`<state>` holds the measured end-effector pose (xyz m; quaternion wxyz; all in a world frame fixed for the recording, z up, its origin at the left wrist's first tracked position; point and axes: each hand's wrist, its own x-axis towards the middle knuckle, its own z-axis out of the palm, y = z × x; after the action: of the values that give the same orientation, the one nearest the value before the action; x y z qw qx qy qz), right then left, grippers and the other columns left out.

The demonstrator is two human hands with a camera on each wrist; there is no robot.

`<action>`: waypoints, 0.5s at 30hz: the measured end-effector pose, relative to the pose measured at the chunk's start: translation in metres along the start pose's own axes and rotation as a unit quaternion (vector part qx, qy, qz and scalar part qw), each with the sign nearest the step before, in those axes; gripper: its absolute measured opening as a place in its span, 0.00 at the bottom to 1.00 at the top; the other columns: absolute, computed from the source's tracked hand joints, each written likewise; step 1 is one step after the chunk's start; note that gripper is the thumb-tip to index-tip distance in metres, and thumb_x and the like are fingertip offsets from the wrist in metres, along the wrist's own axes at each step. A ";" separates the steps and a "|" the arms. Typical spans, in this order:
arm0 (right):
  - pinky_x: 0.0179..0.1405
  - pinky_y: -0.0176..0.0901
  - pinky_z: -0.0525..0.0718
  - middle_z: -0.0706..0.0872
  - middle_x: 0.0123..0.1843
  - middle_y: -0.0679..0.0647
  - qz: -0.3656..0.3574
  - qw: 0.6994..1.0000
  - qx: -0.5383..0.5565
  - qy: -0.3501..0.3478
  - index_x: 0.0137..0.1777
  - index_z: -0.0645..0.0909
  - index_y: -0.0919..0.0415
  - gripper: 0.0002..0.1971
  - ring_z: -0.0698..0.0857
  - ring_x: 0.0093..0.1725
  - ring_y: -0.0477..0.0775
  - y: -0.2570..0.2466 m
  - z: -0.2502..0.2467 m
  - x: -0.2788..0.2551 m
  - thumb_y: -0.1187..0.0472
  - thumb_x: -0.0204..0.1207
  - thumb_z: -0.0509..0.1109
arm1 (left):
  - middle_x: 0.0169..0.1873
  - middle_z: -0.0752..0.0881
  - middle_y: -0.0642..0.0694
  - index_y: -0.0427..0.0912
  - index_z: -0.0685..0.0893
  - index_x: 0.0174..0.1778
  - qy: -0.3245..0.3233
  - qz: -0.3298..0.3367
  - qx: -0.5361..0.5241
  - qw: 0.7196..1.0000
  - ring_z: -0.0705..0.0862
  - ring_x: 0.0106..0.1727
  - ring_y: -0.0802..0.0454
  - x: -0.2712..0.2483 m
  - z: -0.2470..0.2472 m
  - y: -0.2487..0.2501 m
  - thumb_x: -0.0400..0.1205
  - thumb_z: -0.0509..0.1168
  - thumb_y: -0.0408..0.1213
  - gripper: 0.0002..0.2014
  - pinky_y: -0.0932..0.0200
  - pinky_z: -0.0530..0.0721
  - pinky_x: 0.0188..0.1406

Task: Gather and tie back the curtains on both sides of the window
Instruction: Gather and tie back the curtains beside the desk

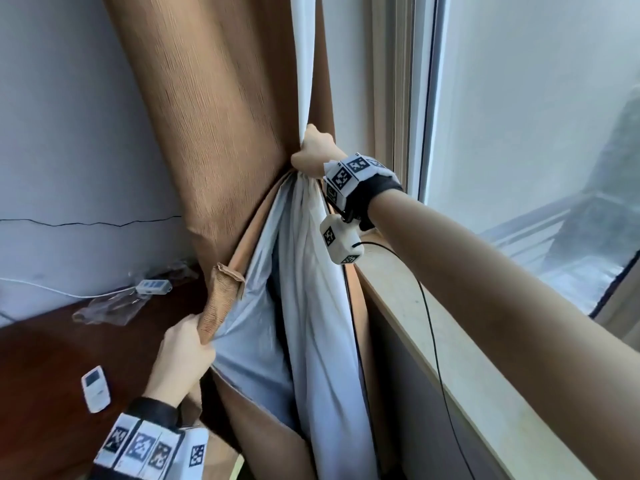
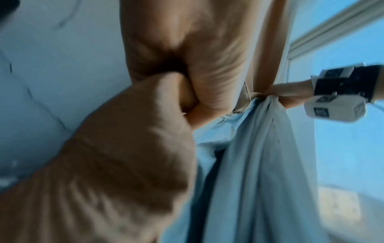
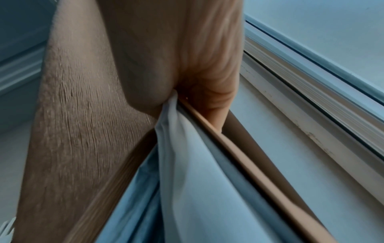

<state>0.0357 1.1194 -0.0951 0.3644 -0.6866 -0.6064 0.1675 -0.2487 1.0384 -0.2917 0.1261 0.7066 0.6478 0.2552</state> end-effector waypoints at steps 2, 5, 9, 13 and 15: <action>0.57 0.52 0.84 0.76 0.64 0.63 -0.002 1.000 0.005 -0.003 0.70 0.67 0.67 0.22 0.82 0.58 0.63 0.001 0.000 -0.002 0.64 0.76 0.61 | 0.40 0.85 0.38 0.46 0.83 0.45 0.037 0.003 0.025 0.999 0.84 0.46 0.30 -0.010 0.004 -0.007 0.69 0.64 0.25 0.13 0.48 0.82 0.41; 0.58 0.53 0.83 0.77 0.64 0.64 -0.007 1.000 0.010 -0.006 0.69 0.67 0.67 0.22 0.82 0.57 0.63 0.003 -0.002 -0.003 0.64 0.75 0.61 | 0.47 0.88 0.38 0.55 0.80 0.58 -0.010 -0.102 0.062 0.993 0.86 0.49 0.34 -0.028 0.047 -0.018 0.68 0.68 0.37 0.22 0.52 0.82 0.43; 0.56 0.51 0.83 0.78 0.62 0.62 -0.008 1.000 0.009 -0.003 0.69 0.67 0.66 0.22 0.82 0.56 0.61 0.004 -0.005 -0.004 0.64 0.75 0.60 | 0.54 0.87 0.38 0.47 0.84 0.59 -0.085 -0.239 0.085 0.963 0.86 0.56 0.37 -0.041 0.111 -0.021 0.72 0.66 0.42 0.18 0.51 0.84 0.52; 0.53 0.49 0.84 0.78 0.60 0.61 -0.007 1.000 0.003 0.003 0.67 0.68 0.66 0.20 0.81 0.52 0.59 0.009 -0.008 -0.002 0.65 0.75 0.60 | 0.49 0.89 0.35 0.42 0.87 0.51 -0.097 -0.223 0.009 0.970 0.87 0.53 0.35 -0.044 0.127 -0.027 0.73 0.66 0.39 0.13 0.50 0.84 0.48; 0.55 0.49 0.84 0.78 0.60 0.61 -0.002 1.000 -0.001 0.011 0.68 0.68 0.66 0.20 0.82 0.53 0.60 0.011 -0.010 -0.001 0.65 0.76 0.60 | 0.44 0.90 0.34 0.38 0.88 0.47 -0.127 -0.216 -0.051 0.967 0.88 0.50 0.35 -0.041 0.122 -0.039 0.72 0.69 0.38 0.11 0.53 0.83 0.44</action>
<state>0.0502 1.1155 -0.0967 0.3708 -0.6876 -0.6037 0.1591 -0.2188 1.0216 -0.4217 0.2954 0.5692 0.7498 0.1627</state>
